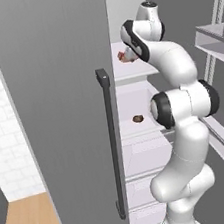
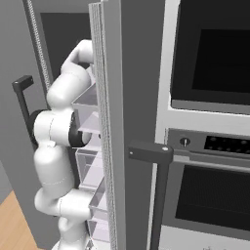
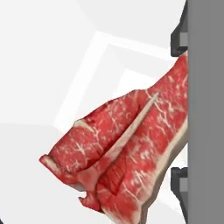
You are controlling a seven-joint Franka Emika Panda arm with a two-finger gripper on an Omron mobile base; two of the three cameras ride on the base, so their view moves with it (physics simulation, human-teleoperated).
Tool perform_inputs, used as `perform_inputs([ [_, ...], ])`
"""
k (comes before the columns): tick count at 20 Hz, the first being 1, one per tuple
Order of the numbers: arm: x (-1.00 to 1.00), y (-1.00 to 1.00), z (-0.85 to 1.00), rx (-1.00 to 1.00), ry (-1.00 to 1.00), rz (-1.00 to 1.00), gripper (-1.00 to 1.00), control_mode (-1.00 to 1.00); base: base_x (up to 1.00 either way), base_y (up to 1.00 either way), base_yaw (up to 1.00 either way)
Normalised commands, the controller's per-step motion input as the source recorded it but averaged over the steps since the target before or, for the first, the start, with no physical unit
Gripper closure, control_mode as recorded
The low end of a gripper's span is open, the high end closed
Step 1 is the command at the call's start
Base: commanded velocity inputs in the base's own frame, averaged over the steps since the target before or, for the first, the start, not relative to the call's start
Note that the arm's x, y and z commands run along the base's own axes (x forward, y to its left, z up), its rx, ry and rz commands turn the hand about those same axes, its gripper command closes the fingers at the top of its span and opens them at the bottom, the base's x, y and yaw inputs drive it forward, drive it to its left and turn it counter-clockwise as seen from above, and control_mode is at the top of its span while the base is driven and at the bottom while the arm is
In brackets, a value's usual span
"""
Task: Place one mushroom and one steak in each tupperware on the nearby counter, to pack two identical lunches.
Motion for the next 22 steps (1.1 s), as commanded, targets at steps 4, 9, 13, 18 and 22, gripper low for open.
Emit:
perform_inputs([
  [4,0.08,0.14,-0.68,-0.13,0.11,0.06,1.00,-1.00,0.00,0.00,0.00],
  [9,0.02,0.05,-0.29,-0.03,0.00,0.02,1.00,-1.00,0.00,0.00,0.00],
  [13,-0.03,0.00,0.00,0.00,-0.01,0.00,1.00,-1.00,0.00,0.00,0.00],
  [18,-0.63,0.00,-0.29,0.00,-0.22,-0.02,1.00,-1.00,0.00,0.00,0.00],
  [22,-0.37,0.11,-0.21,0.00,-0.43,-0.14,1.00,-1.00,0.00,0.00,0.00],
])
